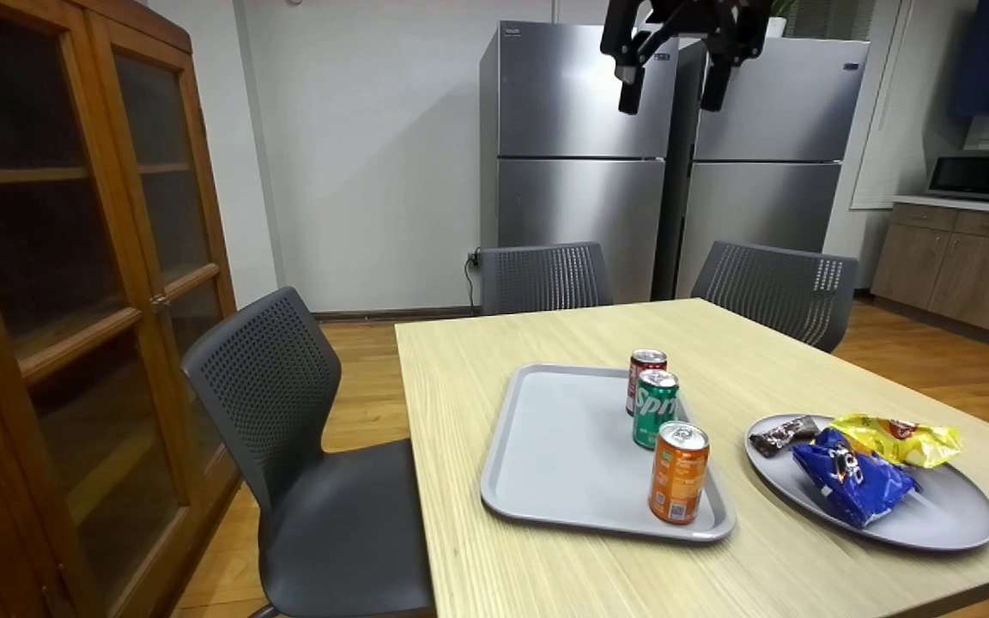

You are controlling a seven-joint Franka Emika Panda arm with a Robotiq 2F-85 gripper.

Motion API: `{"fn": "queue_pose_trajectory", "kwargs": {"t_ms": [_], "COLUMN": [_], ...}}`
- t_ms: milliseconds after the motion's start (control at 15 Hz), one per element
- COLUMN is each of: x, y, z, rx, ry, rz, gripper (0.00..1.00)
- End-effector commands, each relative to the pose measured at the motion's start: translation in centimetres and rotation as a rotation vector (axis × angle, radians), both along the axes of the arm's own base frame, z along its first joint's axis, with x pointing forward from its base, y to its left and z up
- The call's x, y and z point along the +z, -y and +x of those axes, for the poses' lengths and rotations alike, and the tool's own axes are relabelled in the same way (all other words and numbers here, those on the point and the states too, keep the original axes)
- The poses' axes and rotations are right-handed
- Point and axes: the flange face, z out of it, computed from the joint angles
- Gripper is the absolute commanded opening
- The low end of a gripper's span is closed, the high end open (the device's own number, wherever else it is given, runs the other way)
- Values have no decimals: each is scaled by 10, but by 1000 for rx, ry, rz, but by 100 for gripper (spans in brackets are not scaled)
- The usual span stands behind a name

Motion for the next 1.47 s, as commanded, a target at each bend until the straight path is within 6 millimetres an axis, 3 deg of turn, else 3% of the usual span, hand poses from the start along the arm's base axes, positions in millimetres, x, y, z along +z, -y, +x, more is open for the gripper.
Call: {"fn": "queue_pose_trajectory", "kwargs": {"t_ms": [0, 267, 800, 1400], "x": [-2, -20, -56, -92], "y": [0, 11, 67, 134], "z": [1, 5, 13, 10], "rx": [-11, -105, -318, -256], "ry": [-3, -13, -39, -111], "rz": [-5, -4, -14, -25], "gripper": [100, 100, 100, 100]}}
